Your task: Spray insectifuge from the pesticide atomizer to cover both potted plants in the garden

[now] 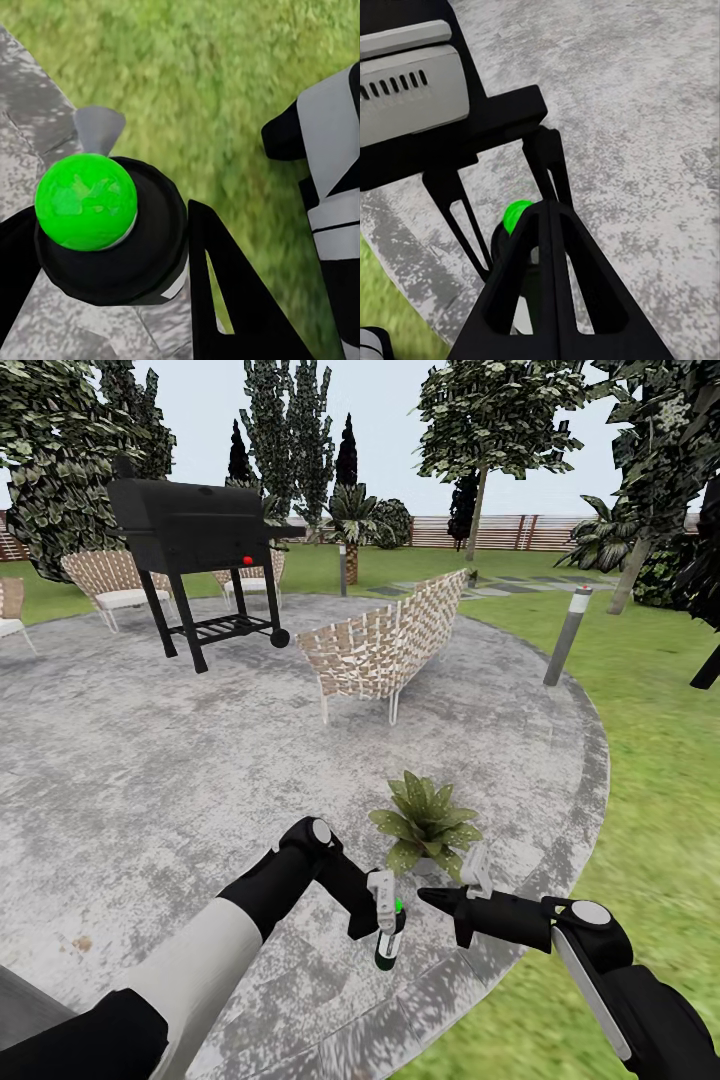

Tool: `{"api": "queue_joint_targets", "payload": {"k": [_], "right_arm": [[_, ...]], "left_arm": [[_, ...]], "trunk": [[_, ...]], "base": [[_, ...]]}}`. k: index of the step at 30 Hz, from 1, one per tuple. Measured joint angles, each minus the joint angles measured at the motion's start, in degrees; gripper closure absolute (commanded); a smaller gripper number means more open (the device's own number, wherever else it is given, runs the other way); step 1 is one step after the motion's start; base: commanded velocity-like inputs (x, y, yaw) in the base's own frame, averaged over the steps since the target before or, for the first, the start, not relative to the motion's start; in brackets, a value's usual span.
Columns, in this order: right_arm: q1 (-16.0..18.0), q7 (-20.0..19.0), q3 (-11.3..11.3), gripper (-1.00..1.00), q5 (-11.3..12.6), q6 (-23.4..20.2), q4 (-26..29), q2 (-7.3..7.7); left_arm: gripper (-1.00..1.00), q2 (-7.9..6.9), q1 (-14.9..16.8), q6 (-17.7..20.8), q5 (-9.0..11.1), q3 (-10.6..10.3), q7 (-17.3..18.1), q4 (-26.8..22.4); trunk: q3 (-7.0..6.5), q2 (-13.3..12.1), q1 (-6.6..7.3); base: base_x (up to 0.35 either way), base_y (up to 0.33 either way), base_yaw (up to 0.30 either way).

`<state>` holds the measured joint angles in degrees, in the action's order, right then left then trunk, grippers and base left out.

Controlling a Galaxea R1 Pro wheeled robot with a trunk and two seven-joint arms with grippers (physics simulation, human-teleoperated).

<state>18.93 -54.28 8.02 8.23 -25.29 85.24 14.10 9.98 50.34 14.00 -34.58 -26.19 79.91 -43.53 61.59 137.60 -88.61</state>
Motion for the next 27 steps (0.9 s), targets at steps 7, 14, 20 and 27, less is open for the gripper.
{"api": "queue_joint_targets", "payload": {"k": [7,14,20,27], "right_arm": [[-0.02,0.0,-0.08,1.0,0.0,0.01,-0.13,0.0],[-0.01,0.0,0.0,1.0,-0.05,0.08,-0.3,0.0],[-0.01,0.0,0.09,1.0,-0.09,0.09,-0.35,0.0],[-0.04,0.0,0.09,1.0,-0.09,0.09,-0.35,0.0]], "left_arm": [[1.0,0.0,0.0,0.01,0.0,-0.09,-0.01,-0.06],[1.0,0.0,0.0,0.01,0.01,-0.09,-0.23,-0.09],[1.0,0.0,0.0,0.01,0.9,-0.09,-1.96,-0.09],[1.0,0.0,0.0,0.01,2.25,-0.18,-2.02,-0.09]], "trunk": [[0.0,0.0,0.0],[0.0,0.0,0.0],[0.0,0.0,0.0],[0.0,0.0,0.0]], "base": [[0.0,0.0,0.0],[0.0,0.0,0.0],[0.0,0.0,0.0],[0.0,0.0,0.0]]}}
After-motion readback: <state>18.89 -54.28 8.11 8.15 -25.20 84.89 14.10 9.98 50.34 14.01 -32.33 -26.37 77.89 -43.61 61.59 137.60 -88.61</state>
